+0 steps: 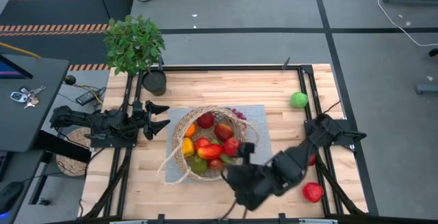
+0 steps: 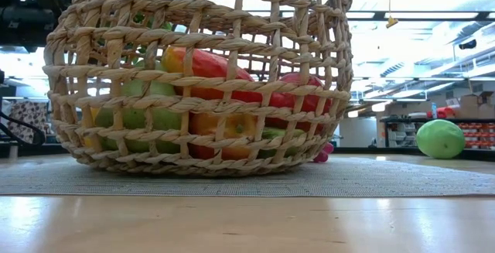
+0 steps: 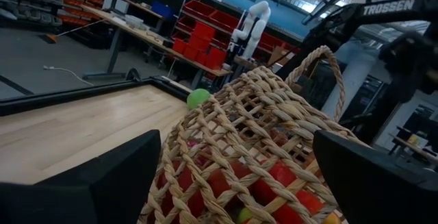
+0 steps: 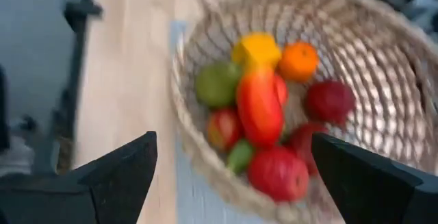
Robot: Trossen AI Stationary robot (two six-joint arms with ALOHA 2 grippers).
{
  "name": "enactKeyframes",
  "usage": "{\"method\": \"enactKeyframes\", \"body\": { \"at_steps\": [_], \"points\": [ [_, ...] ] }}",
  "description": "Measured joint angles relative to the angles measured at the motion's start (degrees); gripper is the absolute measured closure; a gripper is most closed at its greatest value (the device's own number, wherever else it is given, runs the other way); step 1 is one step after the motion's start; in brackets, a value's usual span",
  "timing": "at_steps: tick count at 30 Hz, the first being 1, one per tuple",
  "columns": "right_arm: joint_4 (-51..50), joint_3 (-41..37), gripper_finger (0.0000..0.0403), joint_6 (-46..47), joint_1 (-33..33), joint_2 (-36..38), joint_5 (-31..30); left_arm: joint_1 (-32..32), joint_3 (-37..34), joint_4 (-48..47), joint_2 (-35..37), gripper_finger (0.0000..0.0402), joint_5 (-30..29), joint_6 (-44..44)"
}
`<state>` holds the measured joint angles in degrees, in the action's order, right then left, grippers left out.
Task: Build produce basket
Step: Put the green apple into the brown basket
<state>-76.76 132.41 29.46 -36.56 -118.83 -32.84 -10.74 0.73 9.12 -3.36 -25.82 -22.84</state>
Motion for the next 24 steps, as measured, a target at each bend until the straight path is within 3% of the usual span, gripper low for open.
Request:
{"method": "enactKeyframes", "body": {
  "at_steps": [8,20,24],
  "points": [
    [-13.0,-5.9,0.0013,14.9,-5.9,-0.1,-8.6,0.0,0.0,0.0,0.0,0.0012,0.0,0.0],
    [-13.2,-11.7,0.0013,25.0,-9.3,0.0,-8.9,0.0,0.0,0.0,0.0,0.0012,0.0,0.0],
    [-13.2,-14.1,0.0013,27.5,-9.5,0.0,-5.4,0.0,0.0,0.0,0.0,0.0012,0.0,0.0]
  ]
}}
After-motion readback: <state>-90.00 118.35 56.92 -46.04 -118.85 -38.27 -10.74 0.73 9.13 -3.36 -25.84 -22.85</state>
